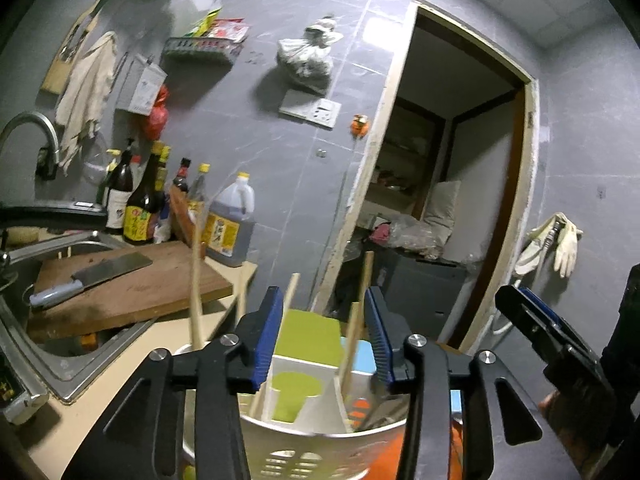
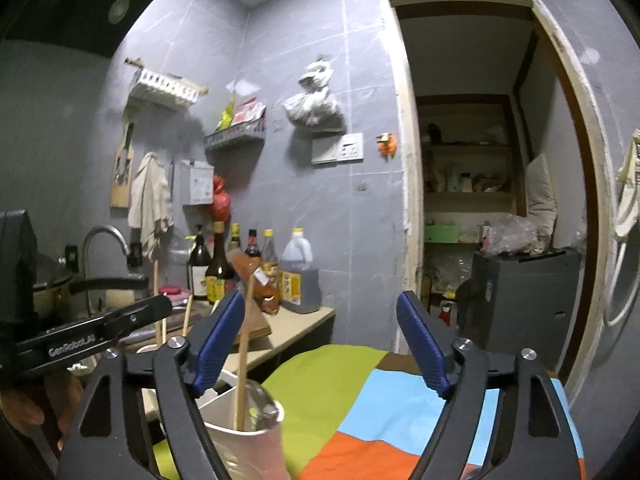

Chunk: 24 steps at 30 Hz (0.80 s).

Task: Organize utensils
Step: 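Withdraw both open tools from the caddy back over the cloth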

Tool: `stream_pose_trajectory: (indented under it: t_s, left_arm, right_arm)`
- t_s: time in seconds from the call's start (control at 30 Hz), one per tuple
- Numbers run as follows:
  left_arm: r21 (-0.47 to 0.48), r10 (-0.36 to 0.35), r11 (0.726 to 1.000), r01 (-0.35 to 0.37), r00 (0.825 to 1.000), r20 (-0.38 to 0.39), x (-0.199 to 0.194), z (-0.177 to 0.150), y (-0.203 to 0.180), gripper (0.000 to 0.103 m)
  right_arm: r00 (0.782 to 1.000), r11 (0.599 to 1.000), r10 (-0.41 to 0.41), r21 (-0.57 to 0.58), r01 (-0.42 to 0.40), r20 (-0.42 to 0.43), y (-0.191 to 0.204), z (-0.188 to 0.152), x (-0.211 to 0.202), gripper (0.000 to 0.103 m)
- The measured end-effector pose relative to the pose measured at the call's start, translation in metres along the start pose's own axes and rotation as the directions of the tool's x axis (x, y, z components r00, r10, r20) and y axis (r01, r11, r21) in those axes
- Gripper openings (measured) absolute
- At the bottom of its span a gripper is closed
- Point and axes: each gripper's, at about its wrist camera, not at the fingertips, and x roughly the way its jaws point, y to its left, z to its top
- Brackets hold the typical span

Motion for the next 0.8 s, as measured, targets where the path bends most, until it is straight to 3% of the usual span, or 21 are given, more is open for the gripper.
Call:
stream_pose_trajectory:
  t_s: [0.07,0.23,0.47,0.8]
  left_arm:
    - [0.014,-0.01,1.0,0.01,1.0,0.0,0.0,0.001,-0.008,0.051]
    - [0.025,-0.05,0.998,0.051,0.999,-0.01,0.0,0.0,-0.027,0.067]
    - [0.045,-0.119,0.992,0.121,0.992,-0.034,0.004,-0.01,-0.058,0.092]
    - [0.084,-0.179,0.978,0.189,0.977,-0.114,0.02,-0.037,-0.098,0.096]
  right_arm:
    - [1.0,1.0,-0.012,0.019,0.012,0.002,-0.01,0.004,-0.006,0.087]
    - [0.998,0.997,-0.061,0.043,0.061,0.008,-0.037,0.01,-0.026,0.101]
    - [0.992,0.991,-0.127,0.052,0.127,-0.011,-0.068,0.009,-0.052,0.103]
    - [0.975,0.975,-0.211,0.049,0.214,-0.07,-0.104,-0.005,-0.072,0.103]
